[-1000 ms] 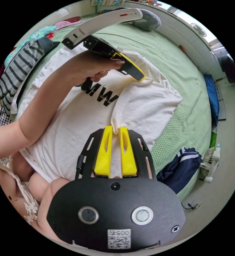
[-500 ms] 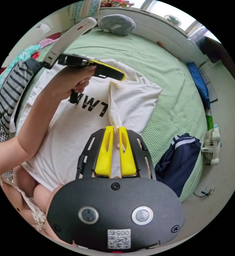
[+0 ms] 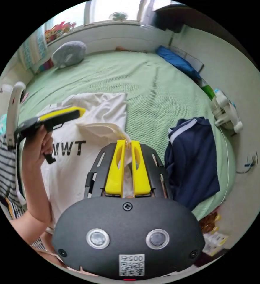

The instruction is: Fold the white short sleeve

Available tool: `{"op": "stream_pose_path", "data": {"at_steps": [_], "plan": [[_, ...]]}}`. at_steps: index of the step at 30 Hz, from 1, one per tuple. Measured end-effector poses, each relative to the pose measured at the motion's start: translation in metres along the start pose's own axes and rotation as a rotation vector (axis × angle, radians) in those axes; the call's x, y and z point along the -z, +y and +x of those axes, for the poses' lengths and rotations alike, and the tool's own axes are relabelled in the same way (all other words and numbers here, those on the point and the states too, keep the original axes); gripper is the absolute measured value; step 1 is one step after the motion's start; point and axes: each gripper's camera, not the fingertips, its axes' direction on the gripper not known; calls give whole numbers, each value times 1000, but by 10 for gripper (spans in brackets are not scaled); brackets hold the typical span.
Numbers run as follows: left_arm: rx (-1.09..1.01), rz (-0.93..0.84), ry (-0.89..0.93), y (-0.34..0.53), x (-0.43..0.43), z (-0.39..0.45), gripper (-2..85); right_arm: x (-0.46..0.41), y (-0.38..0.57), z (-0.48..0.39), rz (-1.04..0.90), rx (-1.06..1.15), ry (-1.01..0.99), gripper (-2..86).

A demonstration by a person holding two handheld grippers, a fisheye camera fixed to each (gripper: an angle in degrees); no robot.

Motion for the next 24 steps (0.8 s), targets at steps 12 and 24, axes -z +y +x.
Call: {"op": "stream_pose_path", "data": {"at_steps": [12, 24], "plan": [[-58, -63, -20, 4, -18, 14, -1, 13, 26, 78, 131, -407, 78, -1], [-110, -68, -29, 7, -13, 33, 2, 30, 27, -10, 148, 126, -55, 115]]}}
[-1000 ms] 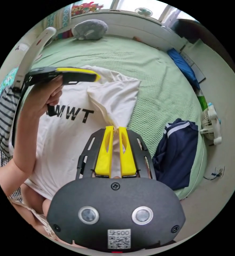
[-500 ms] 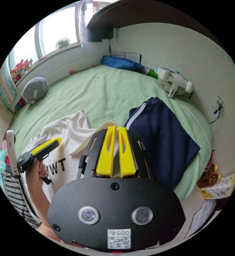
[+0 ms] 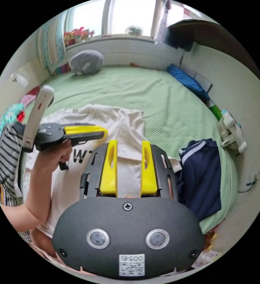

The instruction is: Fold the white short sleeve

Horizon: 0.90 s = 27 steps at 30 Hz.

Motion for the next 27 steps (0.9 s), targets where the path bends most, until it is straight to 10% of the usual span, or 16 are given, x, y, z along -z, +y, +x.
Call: {"op": "stream_pose_path", "data": {"at_steps": [12, 27], "plan": [[21, -2, -46, 2, 15, 3, 3, -47, 5, -36, -201, 141, 33, 31], [20, -21, -23, 2, 31, 14, 8, 19, 55, 55, 231, -466, 287, 37]]}}
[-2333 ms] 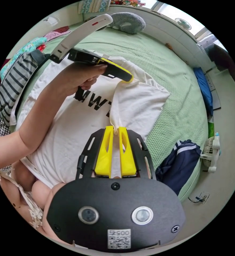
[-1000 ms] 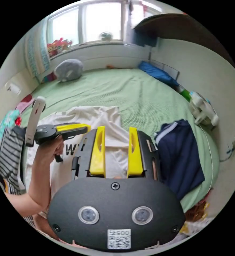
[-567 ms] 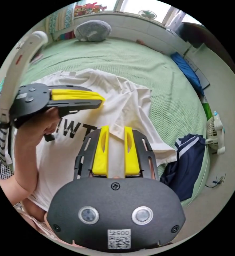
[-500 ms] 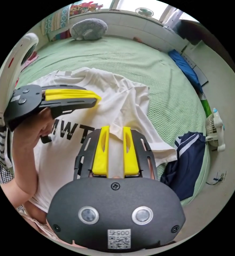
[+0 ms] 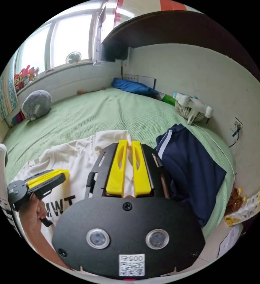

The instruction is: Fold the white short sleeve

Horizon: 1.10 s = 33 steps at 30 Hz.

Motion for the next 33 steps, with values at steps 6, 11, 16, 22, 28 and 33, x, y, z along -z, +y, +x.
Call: {"op": "stream_pose_path", "data": {"at_steps": [6, 11, 16, 22, 28, 33], "plan": [[25, 20, -5, 2, 15, -1, 19, 35, 13, 9, 210, -21, 95, 58], [19, 2, -5, 2, 21, 5, 33, 26, 14, 12, 144, 58, -228, 63], [-14, -6, -112, 9, 52, 20, 51, 12, 16, -19, 47, 195, -321, 50], [35, -73, -236, 55, 90, 13, 80, -20, 22, -49, -85, 274, -433, 54], [157, -117, -332, 122, 115, -4, 94, -38, 26, -54, -79, 294, -553, 58], [189, -136, -396, 145, 128, -1, 105, -51, 25, -49, -91, 279, -672, 61]]}}
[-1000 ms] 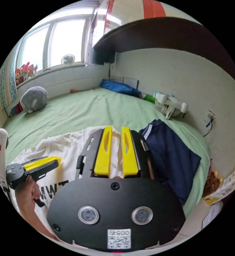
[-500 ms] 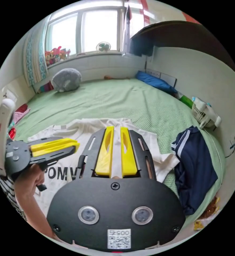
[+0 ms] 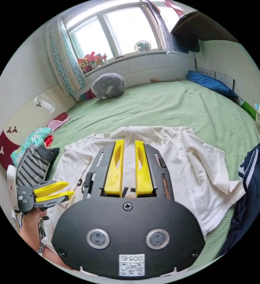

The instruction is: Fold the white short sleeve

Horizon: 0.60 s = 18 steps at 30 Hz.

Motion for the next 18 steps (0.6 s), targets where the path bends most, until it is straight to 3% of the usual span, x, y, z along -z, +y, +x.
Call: {"op": "stream_pose_path", "data": {"at_steps": [10, 18], "plan": [[15, -40, 19, 4, 8, -11, 91, -12, -2, 29, 5, -29, -31, 44], [-125, -69, -41, 6, 27, -9, 74, -26, -6, 32, -10, 1, -5, 43]]}}
